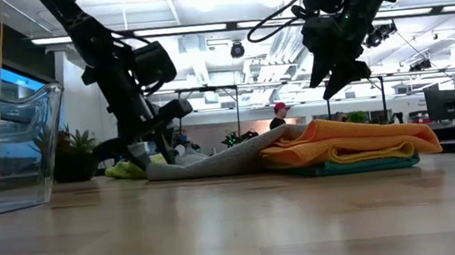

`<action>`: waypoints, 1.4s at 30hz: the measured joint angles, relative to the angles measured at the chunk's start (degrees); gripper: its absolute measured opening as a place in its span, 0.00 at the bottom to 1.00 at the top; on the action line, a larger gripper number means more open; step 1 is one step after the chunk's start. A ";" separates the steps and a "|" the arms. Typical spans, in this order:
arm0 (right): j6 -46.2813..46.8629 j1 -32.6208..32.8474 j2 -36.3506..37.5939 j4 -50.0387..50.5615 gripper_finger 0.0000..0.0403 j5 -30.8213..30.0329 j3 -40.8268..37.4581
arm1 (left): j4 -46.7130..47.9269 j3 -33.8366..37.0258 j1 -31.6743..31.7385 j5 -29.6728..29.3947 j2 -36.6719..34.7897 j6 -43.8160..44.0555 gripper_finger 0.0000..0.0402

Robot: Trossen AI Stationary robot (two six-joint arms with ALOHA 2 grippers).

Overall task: Fold microfiber towels
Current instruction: Fold the light blue towel

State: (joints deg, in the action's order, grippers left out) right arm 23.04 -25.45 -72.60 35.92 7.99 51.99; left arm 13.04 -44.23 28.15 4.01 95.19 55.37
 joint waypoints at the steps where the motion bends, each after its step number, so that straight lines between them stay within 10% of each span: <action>1: -0.02 0.00 0.00 -0.23 0.60 -0.01 0.00 | -0.02 -0.01 -0.17 0.00 0.15 -0.01 0.43; 10: -0.10 0.00 0.00 -0.67 0.60 -0.40 0.01 | -2.04 0.15 -0.55 0.71 0.20 -1.60 0.39; 19: 0.34 0.00 0.00 -0.67 0.60 -1.03 0.00 | -0.76 0.26 -1.16 1.77 -0.78 -5.44 0.02; 28: 1.14 3.01 0.00 -1.15 0.60 6.63 0.00 | 11.40 0.22 0.21 -3.40 -10.07 -12.40 0.01; 36: 1.31 17.05 -1.50 -0.62 0.59 1.18 -0.01 | 19.60 0.33 0.87 -8.00 -20.24 -14.05 0.00; 42: 5.76 22.91 -9.48 -6.44 0.34 -2.03 -3.15 | 19.94 0.31 0.93 -9.66 -23.26 -14.47 0.00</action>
State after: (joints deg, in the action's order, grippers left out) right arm 28.80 -2.54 -82.08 29.48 5.96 48.84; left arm 32.99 -43.92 29.08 -5.65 71.93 40.91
